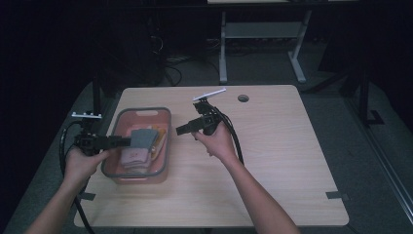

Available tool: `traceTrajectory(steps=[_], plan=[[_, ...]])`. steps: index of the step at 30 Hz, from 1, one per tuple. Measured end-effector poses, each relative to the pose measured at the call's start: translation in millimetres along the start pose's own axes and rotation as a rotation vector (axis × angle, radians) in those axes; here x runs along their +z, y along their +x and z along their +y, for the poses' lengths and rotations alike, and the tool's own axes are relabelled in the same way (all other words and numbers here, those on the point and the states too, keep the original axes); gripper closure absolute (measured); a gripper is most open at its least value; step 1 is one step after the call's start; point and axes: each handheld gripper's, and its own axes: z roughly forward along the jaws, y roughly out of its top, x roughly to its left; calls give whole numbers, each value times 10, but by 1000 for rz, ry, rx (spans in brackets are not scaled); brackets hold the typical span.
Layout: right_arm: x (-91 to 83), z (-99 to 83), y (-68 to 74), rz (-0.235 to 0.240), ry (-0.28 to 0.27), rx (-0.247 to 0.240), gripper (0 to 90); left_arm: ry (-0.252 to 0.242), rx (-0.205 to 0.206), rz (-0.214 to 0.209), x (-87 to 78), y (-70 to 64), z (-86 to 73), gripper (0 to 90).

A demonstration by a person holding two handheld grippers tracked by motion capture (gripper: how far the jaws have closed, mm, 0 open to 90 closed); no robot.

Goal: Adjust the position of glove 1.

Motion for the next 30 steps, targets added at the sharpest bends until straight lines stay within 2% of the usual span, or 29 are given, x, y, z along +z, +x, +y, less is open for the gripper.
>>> traceTrajectory(steps=[3,20,30], plan=[[-48,-27,-24,-18,5,-1,516,-4,17,-8,9,-54,33,431],[-231,-96,-153,-63,-14,18,500,-23,36,-43,61,-198,88,391],[-338,-157,-233,-87,-19,26,480,-35,56,-93,139,-355,157,366]])
